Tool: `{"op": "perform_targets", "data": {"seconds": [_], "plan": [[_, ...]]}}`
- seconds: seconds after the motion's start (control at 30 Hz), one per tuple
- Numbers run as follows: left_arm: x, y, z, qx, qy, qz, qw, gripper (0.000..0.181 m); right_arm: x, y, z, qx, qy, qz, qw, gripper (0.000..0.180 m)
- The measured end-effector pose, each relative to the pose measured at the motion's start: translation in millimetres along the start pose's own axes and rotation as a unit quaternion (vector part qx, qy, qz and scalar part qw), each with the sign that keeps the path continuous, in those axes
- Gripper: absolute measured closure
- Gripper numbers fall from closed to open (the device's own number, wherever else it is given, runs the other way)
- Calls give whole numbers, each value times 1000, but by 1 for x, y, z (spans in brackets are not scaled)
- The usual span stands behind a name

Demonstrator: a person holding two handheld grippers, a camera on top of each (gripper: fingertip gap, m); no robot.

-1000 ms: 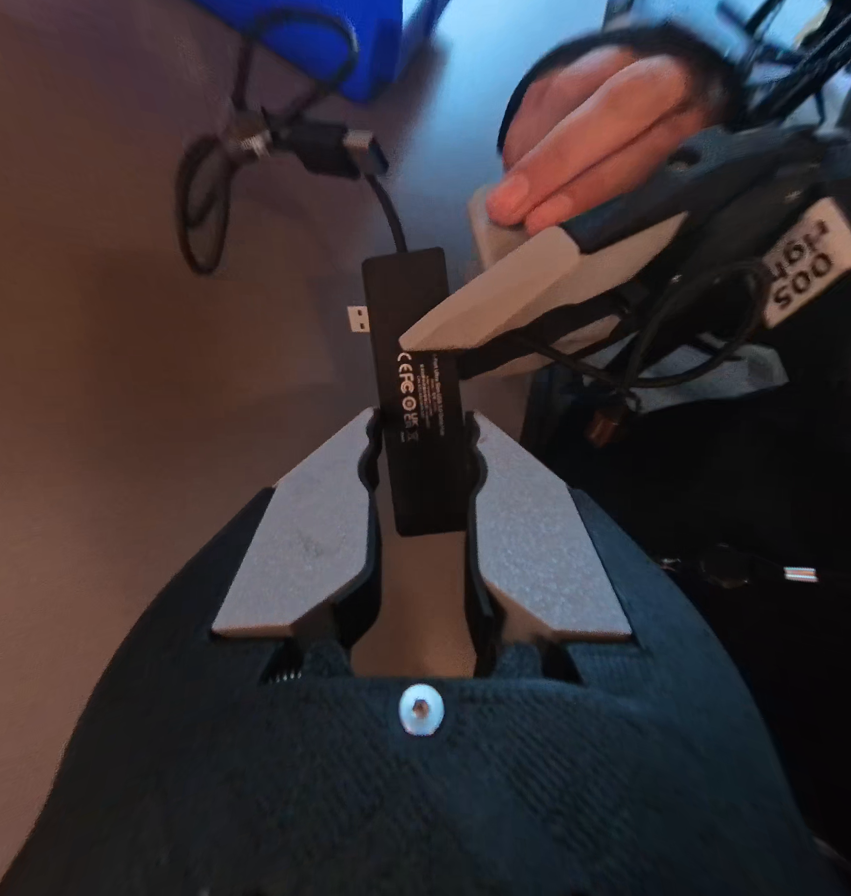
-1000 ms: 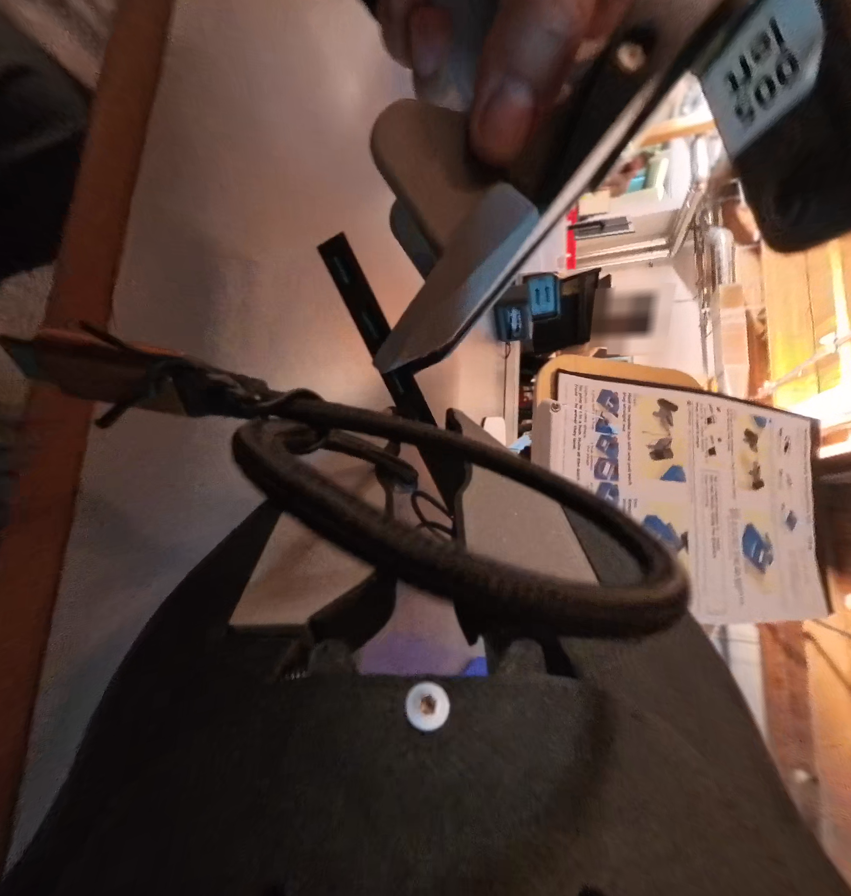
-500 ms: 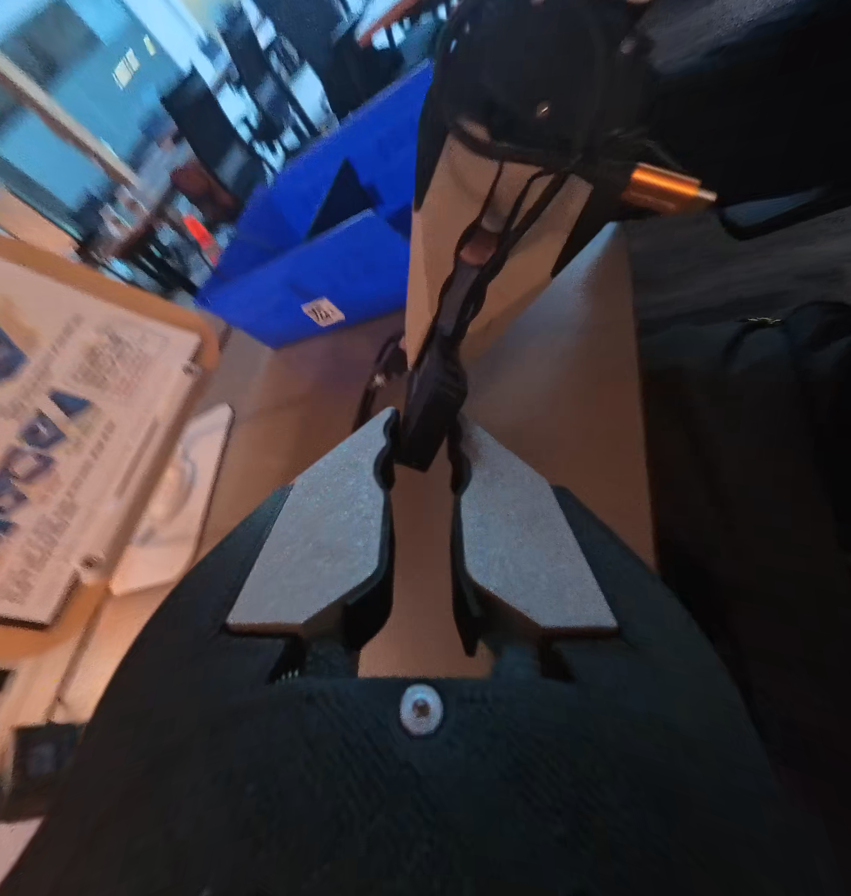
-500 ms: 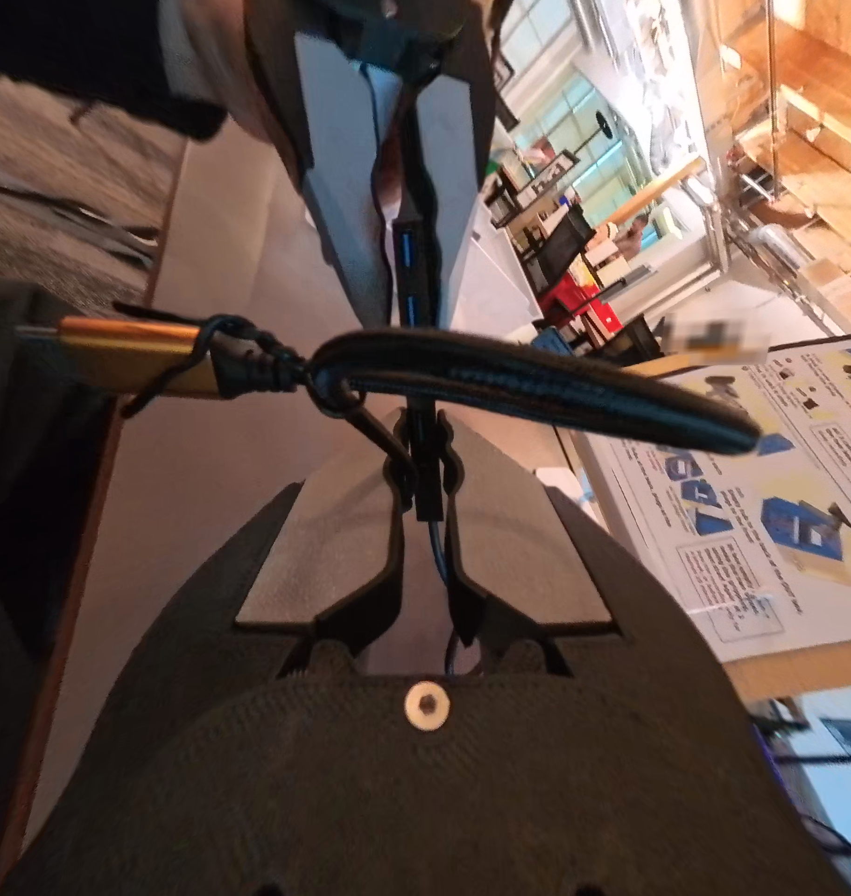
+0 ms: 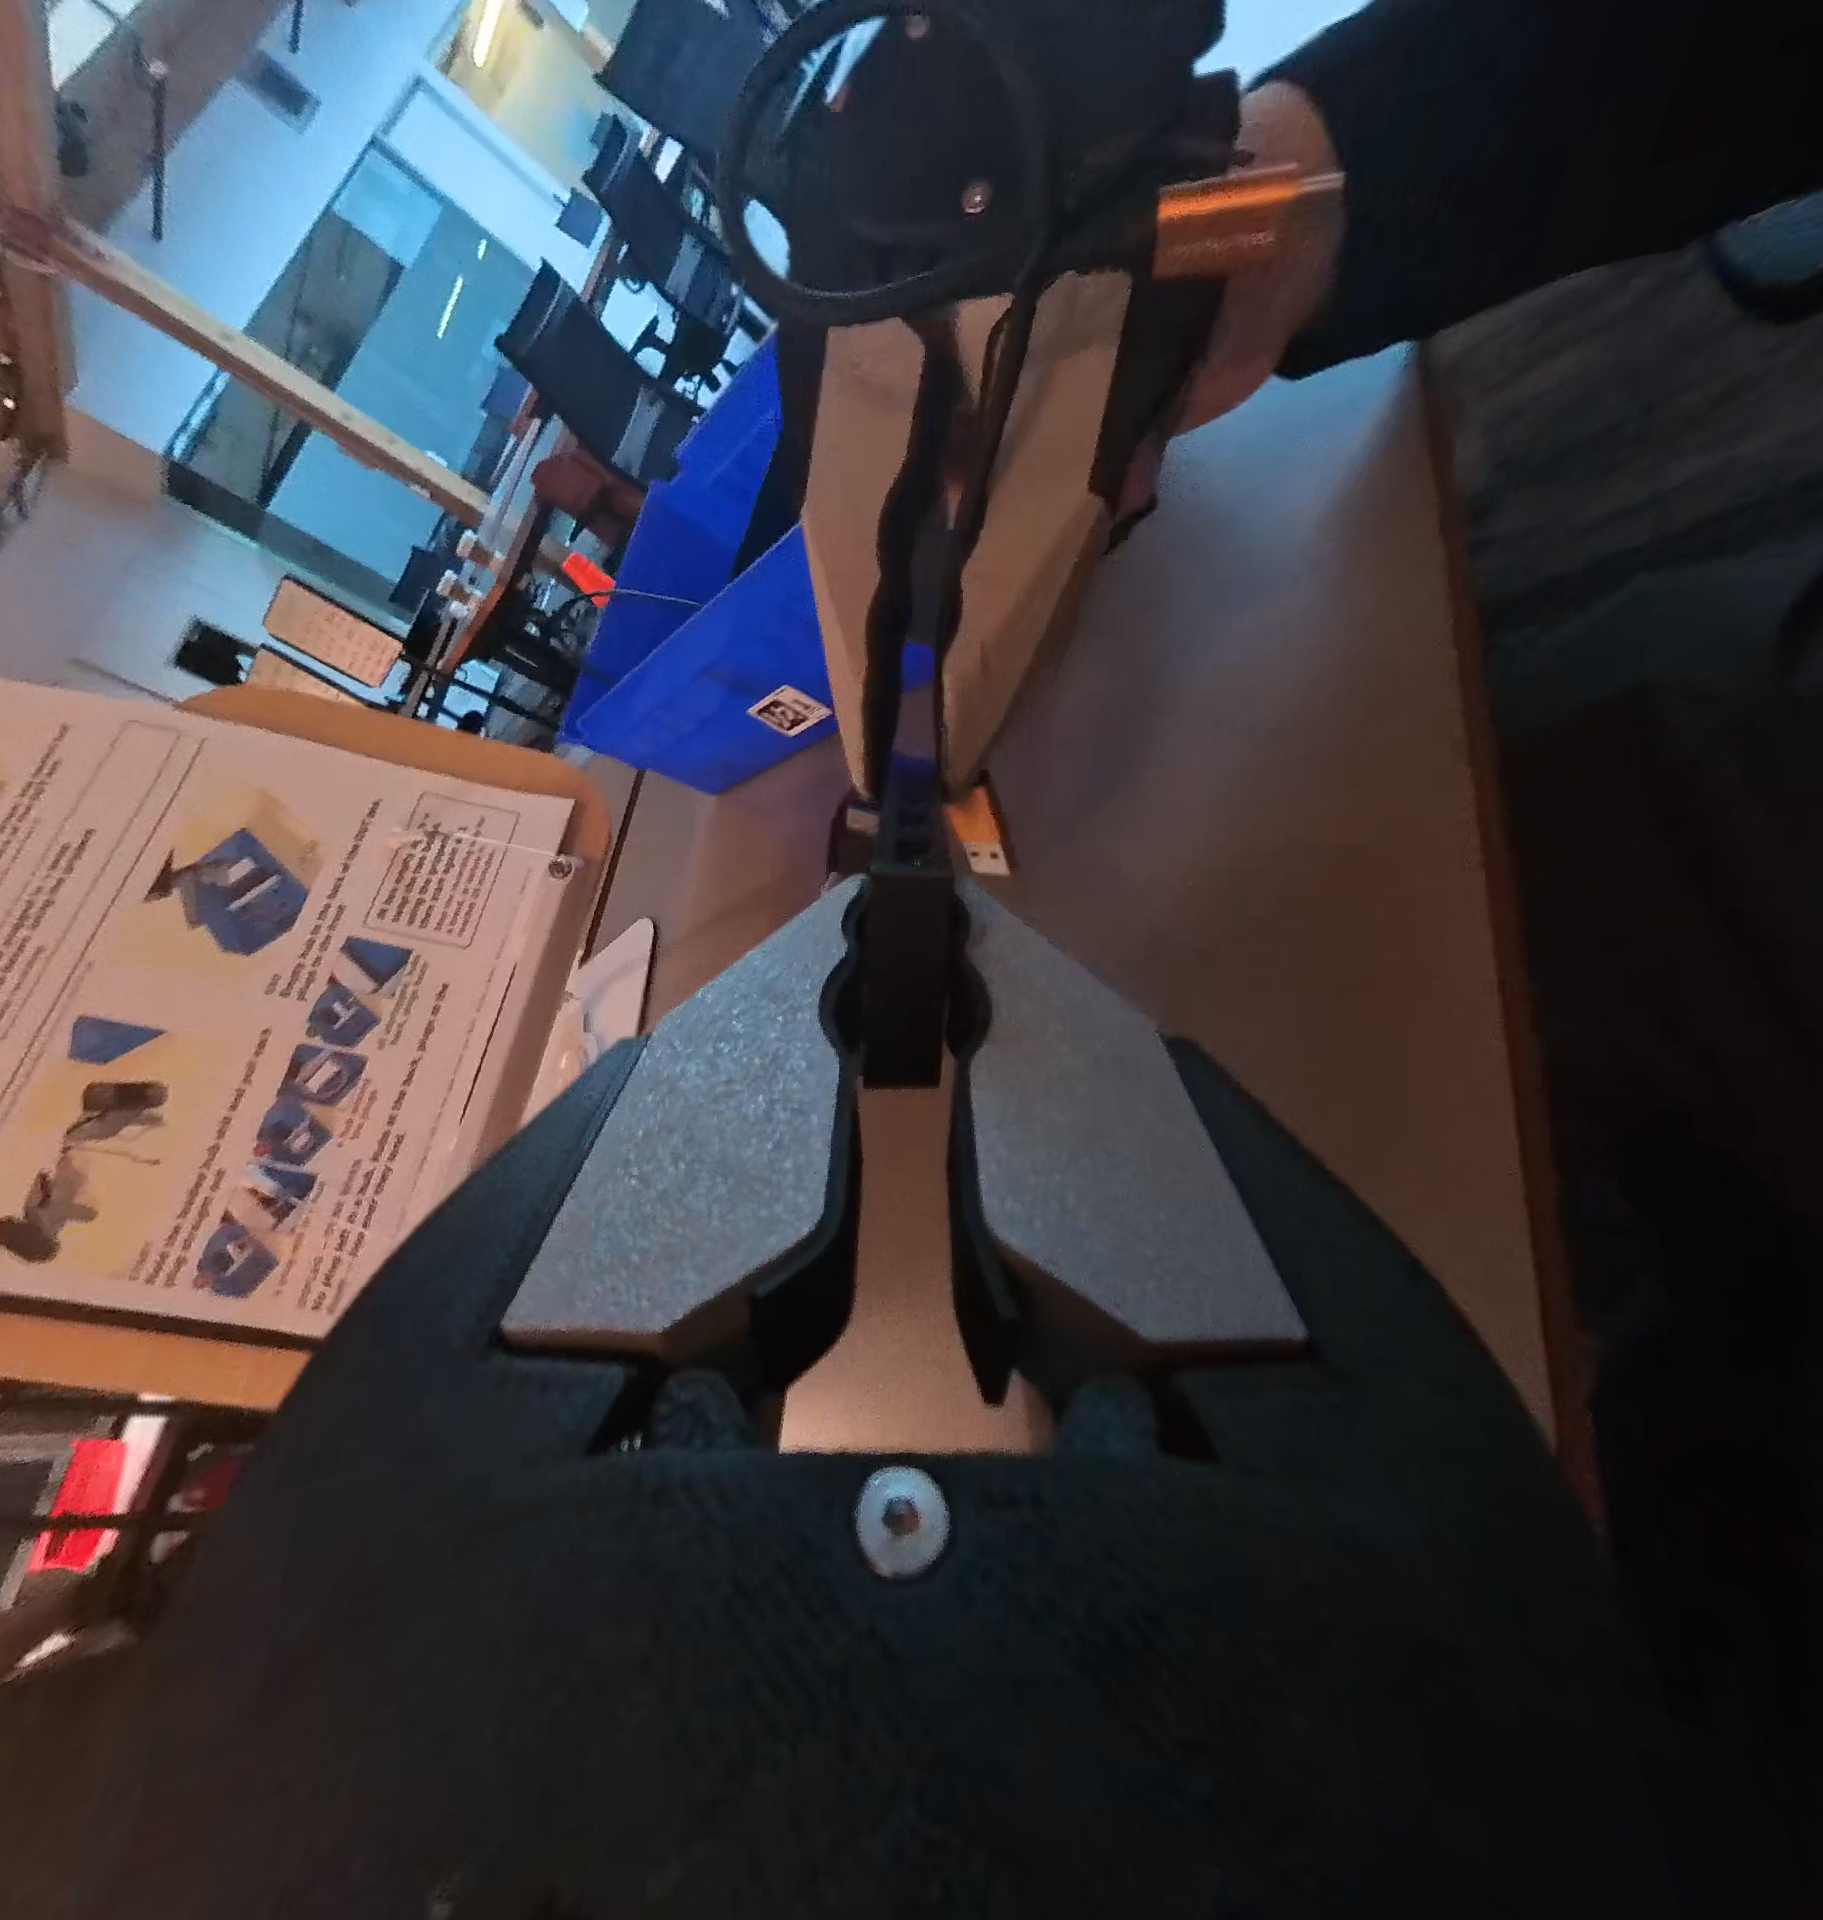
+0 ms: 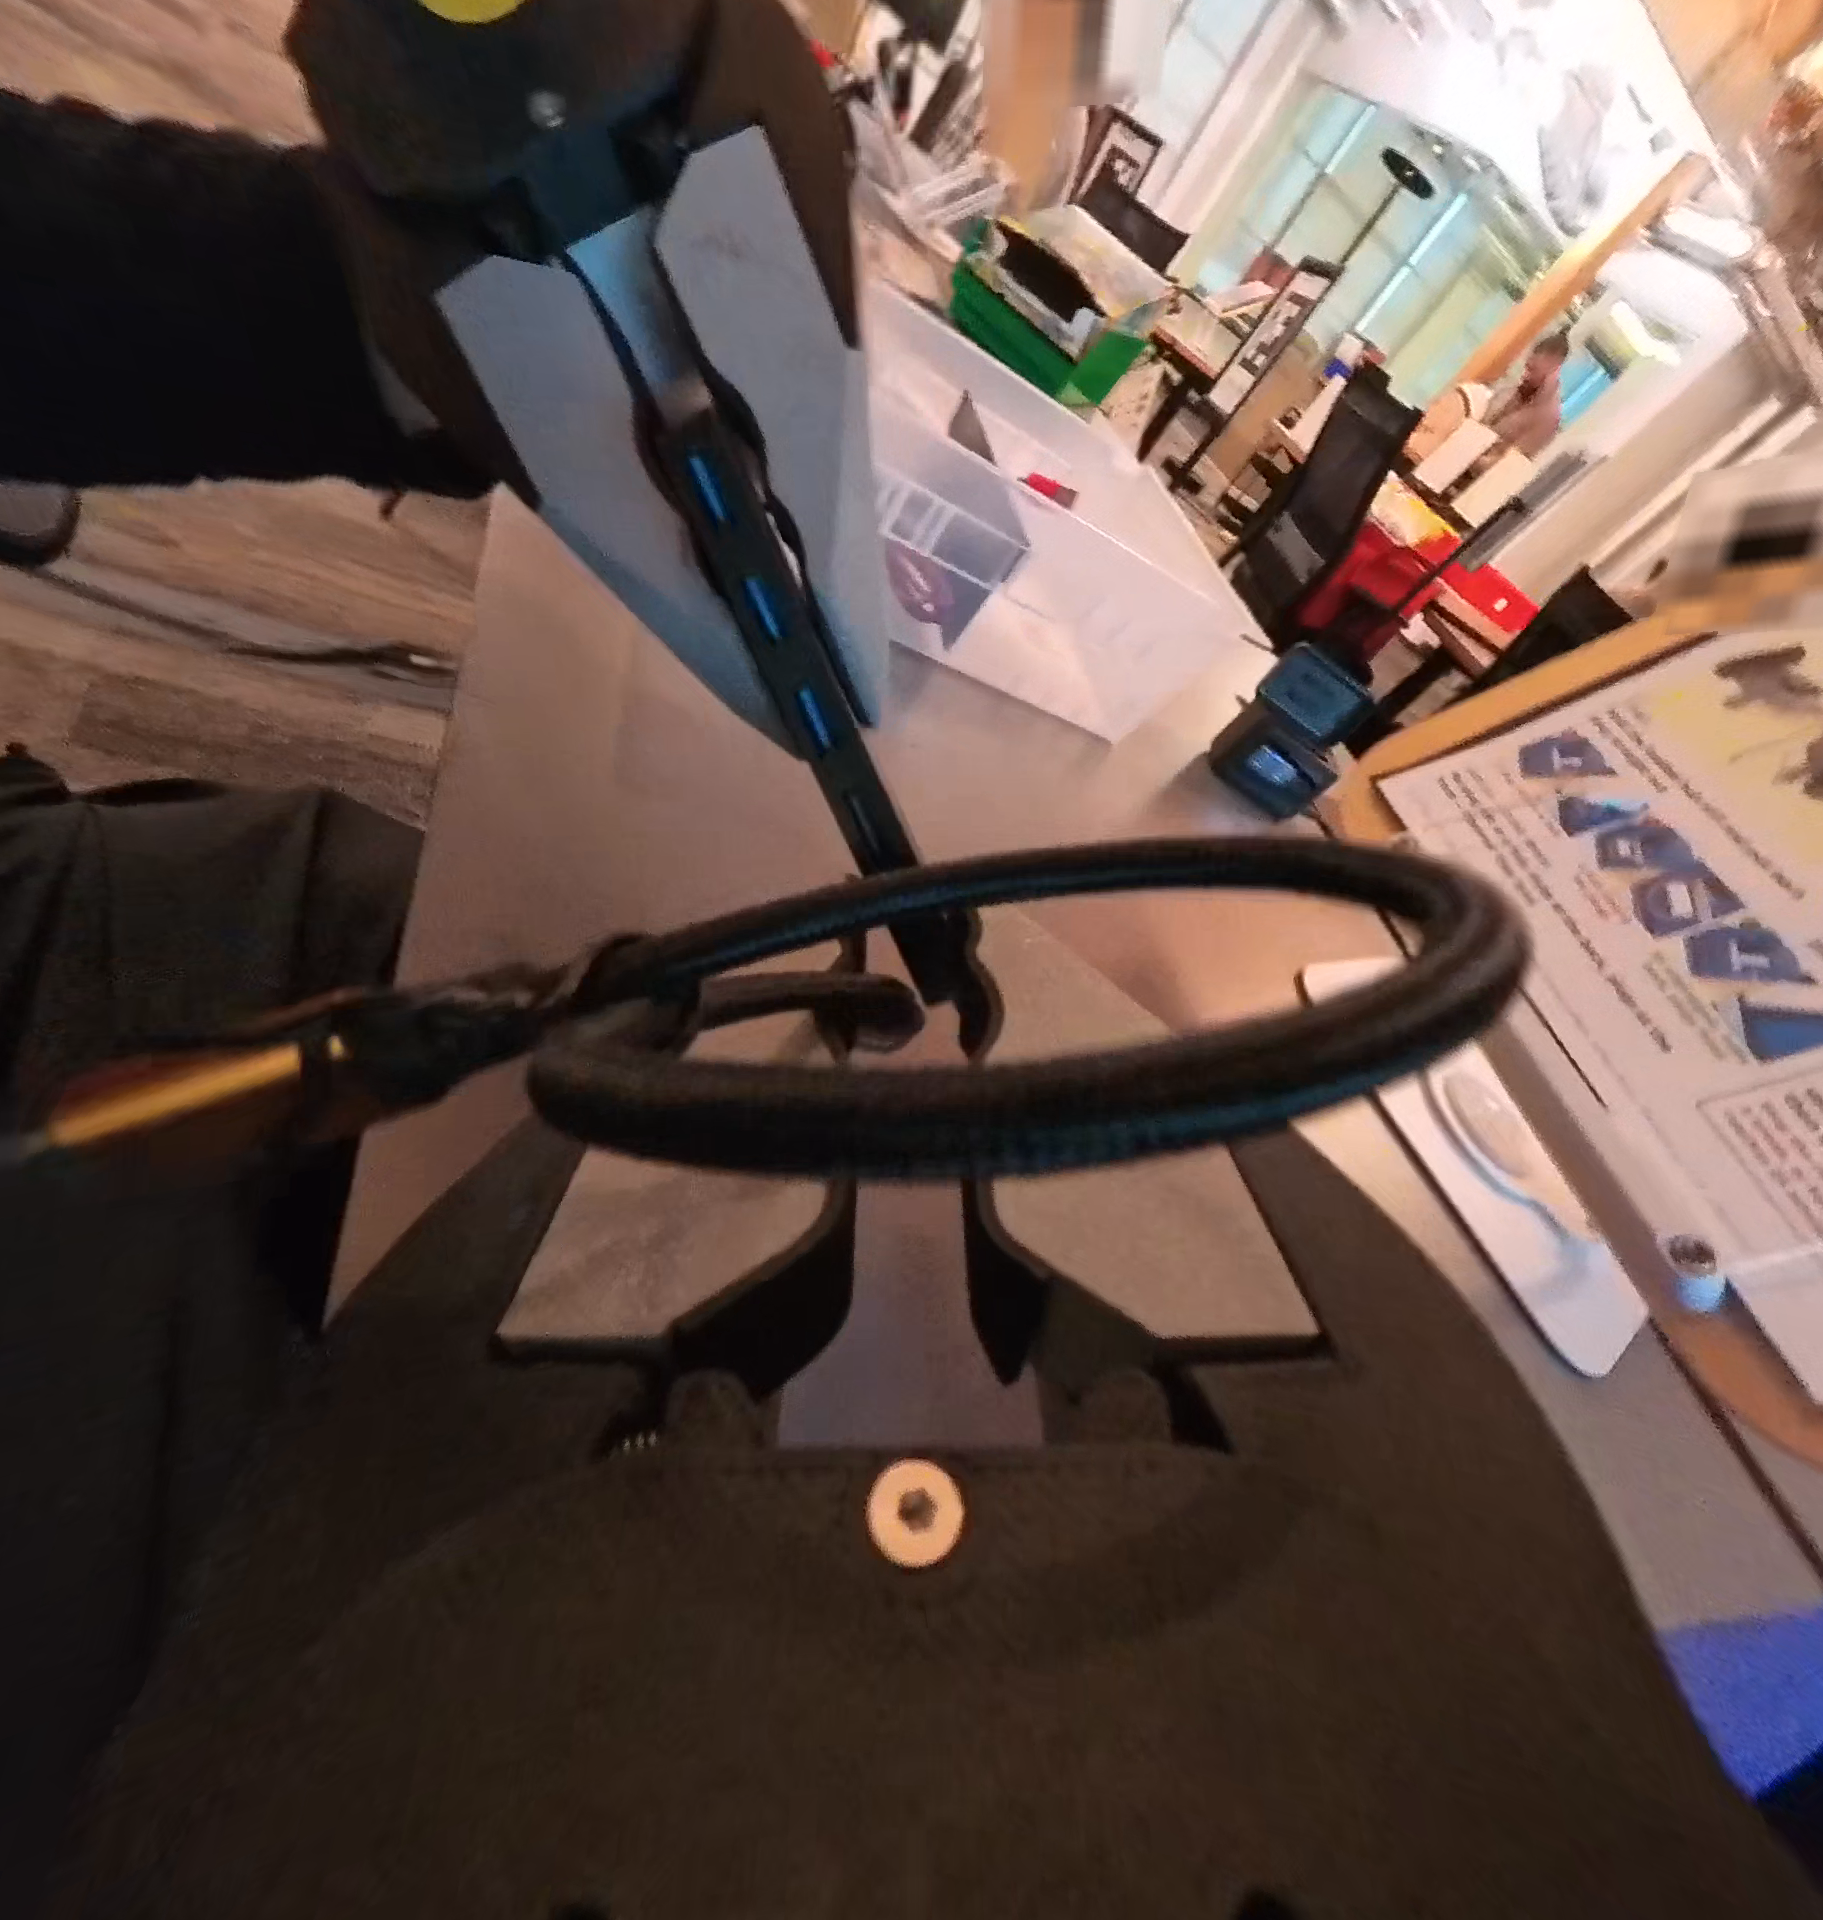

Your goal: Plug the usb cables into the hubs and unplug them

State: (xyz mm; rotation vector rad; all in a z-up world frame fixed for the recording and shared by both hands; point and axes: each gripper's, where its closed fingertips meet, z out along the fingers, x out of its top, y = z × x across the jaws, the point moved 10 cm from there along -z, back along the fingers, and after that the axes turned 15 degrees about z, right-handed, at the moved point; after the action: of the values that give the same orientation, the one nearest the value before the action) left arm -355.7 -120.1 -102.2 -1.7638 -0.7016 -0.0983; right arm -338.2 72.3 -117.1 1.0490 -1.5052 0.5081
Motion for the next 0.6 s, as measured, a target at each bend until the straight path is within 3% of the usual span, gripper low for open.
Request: {"op": "perform_targets", "data": {"seconds": [0.17, 0.37, 0.6], "plan": [[-10, -1, 5, 10, -34, -4, 999, 172, -8, 20, 4, 21, -1, 142, 990, 171], [-15, -4, 7, 48, -102, 18, 993, 173, -19, 33, 4, -12, -39, 198, 979, 177], [-26, 0, 14, 68, -124, 25, 990, 173, -20, 41, 6, 57, 16, 345, 937, 180]]}}
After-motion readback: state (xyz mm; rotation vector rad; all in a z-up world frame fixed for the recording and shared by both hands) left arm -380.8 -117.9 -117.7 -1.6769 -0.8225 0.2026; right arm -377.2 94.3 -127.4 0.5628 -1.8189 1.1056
